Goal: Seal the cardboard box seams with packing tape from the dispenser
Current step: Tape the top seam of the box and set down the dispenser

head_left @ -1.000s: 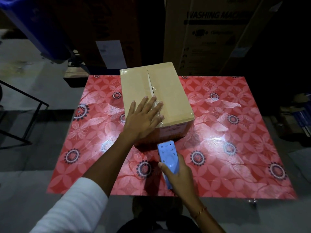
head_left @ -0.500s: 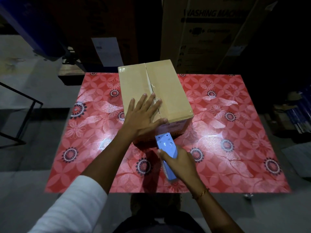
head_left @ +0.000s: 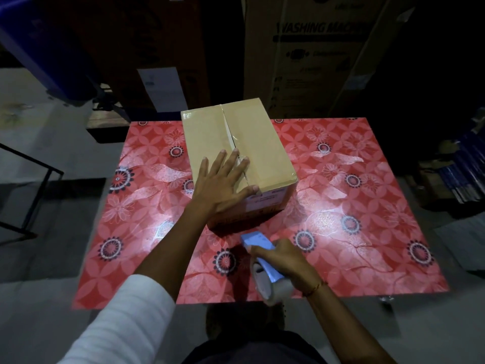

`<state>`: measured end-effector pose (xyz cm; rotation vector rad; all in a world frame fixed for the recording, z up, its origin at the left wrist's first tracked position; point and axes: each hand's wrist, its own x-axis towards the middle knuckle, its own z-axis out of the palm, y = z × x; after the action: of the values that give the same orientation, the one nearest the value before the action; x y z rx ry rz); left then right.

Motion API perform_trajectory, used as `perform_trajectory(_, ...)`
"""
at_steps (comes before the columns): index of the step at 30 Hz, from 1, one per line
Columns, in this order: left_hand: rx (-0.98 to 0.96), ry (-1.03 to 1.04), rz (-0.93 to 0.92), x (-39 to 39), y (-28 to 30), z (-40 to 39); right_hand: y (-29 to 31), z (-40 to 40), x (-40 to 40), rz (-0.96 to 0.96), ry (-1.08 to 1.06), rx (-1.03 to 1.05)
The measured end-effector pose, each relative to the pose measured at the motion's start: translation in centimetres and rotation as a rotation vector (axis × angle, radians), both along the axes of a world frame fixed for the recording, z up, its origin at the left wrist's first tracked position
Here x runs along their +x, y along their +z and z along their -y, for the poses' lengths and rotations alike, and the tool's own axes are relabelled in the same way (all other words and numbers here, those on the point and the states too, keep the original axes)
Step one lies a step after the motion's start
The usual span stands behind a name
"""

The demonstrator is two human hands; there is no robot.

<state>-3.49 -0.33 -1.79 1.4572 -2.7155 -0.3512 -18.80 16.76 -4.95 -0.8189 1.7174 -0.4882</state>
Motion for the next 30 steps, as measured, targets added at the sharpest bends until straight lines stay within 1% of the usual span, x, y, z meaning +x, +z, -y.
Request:
perform_trajectory(3, 0.005, 0.004, -0.006, 0.1, -0.2, -0.1, -1.2, -2.0, -0.4, 0.285, -0.227, -0.021)
perform_trajectory(6, -0.012, 0.01, -0.045, 0.0, -0.2, -0.3, -2.0, -2.3, -2.5, 0.443, -0.354, -0.048)
perform_trajectory(9, -0.027, 0.015, -0.116, 0.1, -0.2, -0.4, -2.8, -2.0, -4.5, 0.47, -0.328, -0.08)
perform_trajectory(11, -0.031, 0.047, -0.247, 0.3, 0.0, -0.4, -3.0, -1.9, -5.7, 0.441, -0.327, -0.111)
perform_trajectory(12, -0.07, 0.065, -0.312, 0.3, 0.1, -0.6, -3.1, -1.8, -6.3, 0.429, -0.339, -0.131)
perform_trajectory(15, -0.335, 0.137, -0.429, -0.6, 0.6, -3.1, -3.6, -1.9, -8.0, 0.423, -0.41, -0.157)
perform_trajectory(16, -0.373, 0.141, -0.465, -1.3, 0.5, -4.7, -4.0, -2.0, -8.6, 0.421, -0.448, -0.161)
perform_trajectory(17, -0.369, 0.115, -0.497, -2.3, 0.3, -6.5, -4.3, -2.1, -9.3, 0.414, -0.482, -0.17)
perform_trajectory(18, -0.314, 0.069, -0.517, -3.5, -0.2, -8.3, -4.4, -2.1, -9.9, 0.399, -0.512, -0.174)
perform_trajectory(19, -0.196, 0.037, -0.508, -4.7, -1.0, -10.0, -4.5, -2.0, -10.5, 0.387, -0.528, -0.174)
perform_trajectory(20, -0.036, 0.038, -0.481, -6.1, -2.2, -11.5, -4.6, -1.9, -11.1, 0.38, -0.543, -0.17)
perform_trajectory(22, 0.346, 0.166, -0.44, -8.7, -4.8, -13.7, -4.2, -1.7, -12.1, 0.389, -0.553, -0.165)
perform_trajectory(23, 0.5, 0.259, -0.444, -9.9, -5.7, -14.5, -4.0, -1.5, -12.6, 0.389, -0.541, -0.166)
perform_trajectory(24, 0.599, 0.344, -0.478, -10.9, -6.4, -15.0, -3.9, -1.4, -13.2, 0.375, -0.53, -0.163)
perform_trajectory(27, 0.732, 0.533, -0.642, -13.2, -7.0, -15.9, -4.1, -1.2, -15.0, 0.352, -0.495, -0.157)
perform_trajectory(30, 0.745, 0.587, -0.701, -14.8, -7.1, -16.0, -4.5, -0.9, -16.5, 0.306, -0.458, -0.154)
